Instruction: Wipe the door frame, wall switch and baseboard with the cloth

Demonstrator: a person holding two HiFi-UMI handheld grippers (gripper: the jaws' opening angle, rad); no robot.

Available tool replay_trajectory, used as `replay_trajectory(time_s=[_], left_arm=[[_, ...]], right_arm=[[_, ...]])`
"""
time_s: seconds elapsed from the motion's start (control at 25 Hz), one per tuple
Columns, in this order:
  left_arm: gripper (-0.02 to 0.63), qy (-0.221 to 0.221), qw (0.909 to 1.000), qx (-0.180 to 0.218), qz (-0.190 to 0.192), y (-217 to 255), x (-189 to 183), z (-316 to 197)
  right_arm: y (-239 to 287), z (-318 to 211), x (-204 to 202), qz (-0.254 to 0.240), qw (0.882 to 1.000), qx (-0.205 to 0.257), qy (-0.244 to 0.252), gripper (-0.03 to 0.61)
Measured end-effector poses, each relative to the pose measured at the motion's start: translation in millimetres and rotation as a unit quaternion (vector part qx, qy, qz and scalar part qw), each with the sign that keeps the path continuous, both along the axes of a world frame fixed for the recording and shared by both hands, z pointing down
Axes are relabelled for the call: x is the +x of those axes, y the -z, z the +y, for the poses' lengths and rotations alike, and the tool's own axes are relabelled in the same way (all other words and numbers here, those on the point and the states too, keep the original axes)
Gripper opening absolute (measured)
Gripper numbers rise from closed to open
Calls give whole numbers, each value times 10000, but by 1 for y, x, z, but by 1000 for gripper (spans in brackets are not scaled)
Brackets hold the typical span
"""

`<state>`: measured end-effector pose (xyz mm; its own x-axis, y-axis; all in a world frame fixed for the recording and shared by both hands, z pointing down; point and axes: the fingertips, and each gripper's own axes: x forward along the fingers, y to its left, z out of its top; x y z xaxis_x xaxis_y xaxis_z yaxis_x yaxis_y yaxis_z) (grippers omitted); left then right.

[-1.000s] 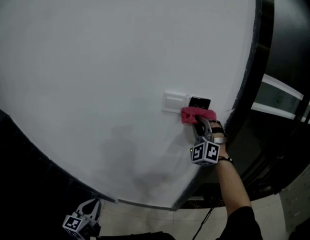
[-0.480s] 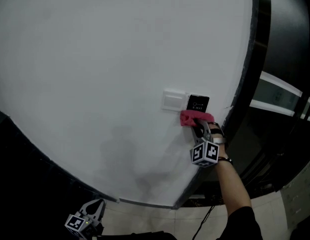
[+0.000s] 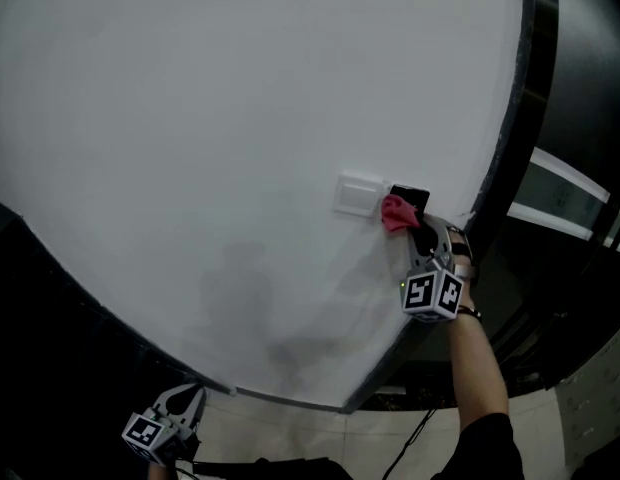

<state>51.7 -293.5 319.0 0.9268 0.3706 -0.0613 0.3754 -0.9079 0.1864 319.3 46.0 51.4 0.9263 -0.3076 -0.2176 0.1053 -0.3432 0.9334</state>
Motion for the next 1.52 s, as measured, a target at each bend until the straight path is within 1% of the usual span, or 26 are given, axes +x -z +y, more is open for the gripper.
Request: replay_trajectory(time_s=[0.16, 0.24, 0.32, 0.48, 0.6, 0.76, 1.0, 1.12, 1.2, 1.36, 1.52], left_arm=[[-9, 42, 10000, -13, 45, 2, 1, -1], [-9, 29, 10000, -2, 39, 2, 1, -1], [-9, 17, 10000, 19, 35, 2, 1, -2], [-9, 56, 10000, 21, 32, 0, 1, -7], [-9, 85, 9999, 51, 61, 0, 2, -9], [-9, 134, 9998, 101, 50, 0, 3, -12], [-9, 157, 9998, 151, 15, -5, 11, -11], [-9, 336, 9987, 371, 122, -2, 21, -10], [-9, 372, 9978, 499, 244, 6, 31, -8], [-9, 202, 9975, 563, 381, 24, 53, 9], [-9, 16, 9969, 604, 507, 36, 67, 27]], right_arm=[[70, 7, -12, 595, 9977, 317, -29, 49], [89, 8, -13, 718, 9968, 355, -65, 49], [92, 7, -8, 708, 9970, 287, -119, 49], [69, 1, 9, 458, 9987, 102, -215, 49], [44, -5, 20, 232, 9996, 57, -180, 48], [16, -12, 28, 14, 9999, -30, -135, 49], [-2, -16, 30, -215, 9997, -97, -87, 49], [-11, -17, 31, -286, 9993, -208, -75, 49], [-15, -17, 31, -328, 9992, -232, -76, 49], [-20, -18, 32, -402, 9990, -184, -69, 49], [-29, -18, 32, -495, 9985, -214, -71, 49]])
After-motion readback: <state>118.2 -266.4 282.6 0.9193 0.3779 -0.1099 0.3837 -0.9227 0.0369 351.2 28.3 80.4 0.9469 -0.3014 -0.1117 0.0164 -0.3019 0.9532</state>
